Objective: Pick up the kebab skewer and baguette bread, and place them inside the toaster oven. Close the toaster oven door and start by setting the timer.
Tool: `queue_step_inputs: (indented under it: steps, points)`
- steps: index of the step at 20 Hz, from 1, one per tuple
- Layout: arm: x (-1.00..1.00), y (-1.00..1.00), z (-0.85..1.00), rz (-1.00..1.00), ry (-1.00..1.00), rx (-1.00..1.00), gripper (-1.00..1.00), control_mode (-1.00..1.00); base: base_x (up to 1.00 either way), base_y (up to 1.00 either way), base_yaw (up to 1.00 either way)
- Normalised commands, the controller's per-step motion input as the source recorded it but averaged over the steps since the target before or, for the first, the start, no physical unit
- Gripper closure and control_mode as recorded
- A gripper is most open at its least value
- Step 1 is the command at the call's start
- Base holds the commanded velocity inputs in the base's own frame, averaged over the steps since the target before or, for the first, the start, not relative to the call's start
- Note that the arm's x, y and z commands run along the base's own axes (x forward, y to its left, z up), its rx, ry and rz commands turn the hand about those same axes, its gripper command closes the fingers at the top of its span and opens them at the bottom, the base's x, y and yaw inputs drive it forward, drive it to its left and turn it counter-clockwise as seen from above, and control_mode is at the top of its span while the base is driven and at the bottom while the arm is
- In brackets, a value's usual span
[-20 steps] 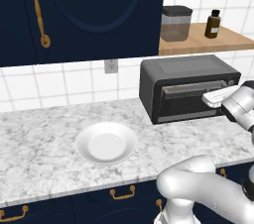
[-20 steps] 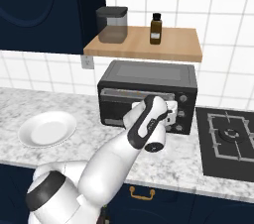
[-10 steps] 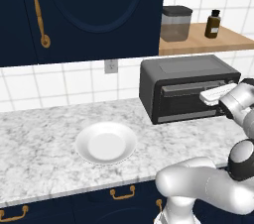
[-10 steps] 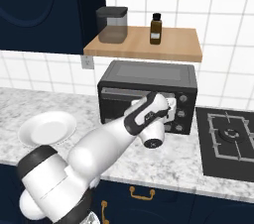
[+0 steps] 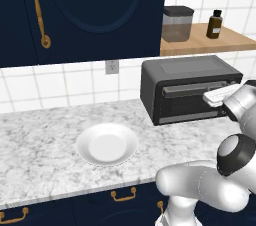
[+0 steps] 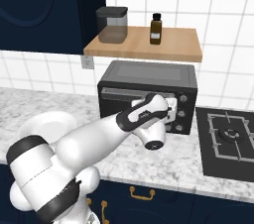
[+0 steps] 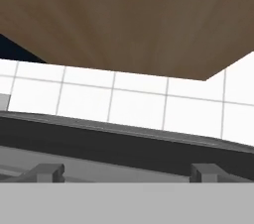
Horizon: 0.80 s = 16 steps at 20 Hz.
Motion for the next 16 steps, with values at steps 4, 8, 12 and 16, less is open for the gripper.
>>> queue_step_inputs:
  steps: [4, 8, 12, 16]
  points:
    - [-0.12, -0.09, 0.37, 0.00, 0.00, 0.00, -1.00, -1.00, 0.00, 0.00, 0.00]
    - [-0.52, -0.29, 0.19, 0.00, 0.02, 0.00, -1.00, -1.00, 0.00, 0.00, 0.00]
    - [-0.76, -0.39, 0.00, -0.04, 0.08, 0.01, -1.00, -1.00, 0.00, 0.00, 0.00]
    - [-0.49, -0.53, 0.00, -0.01, 0.11, 0.02, -1.00, -1.00, 0.00, 0.00, 0.00]
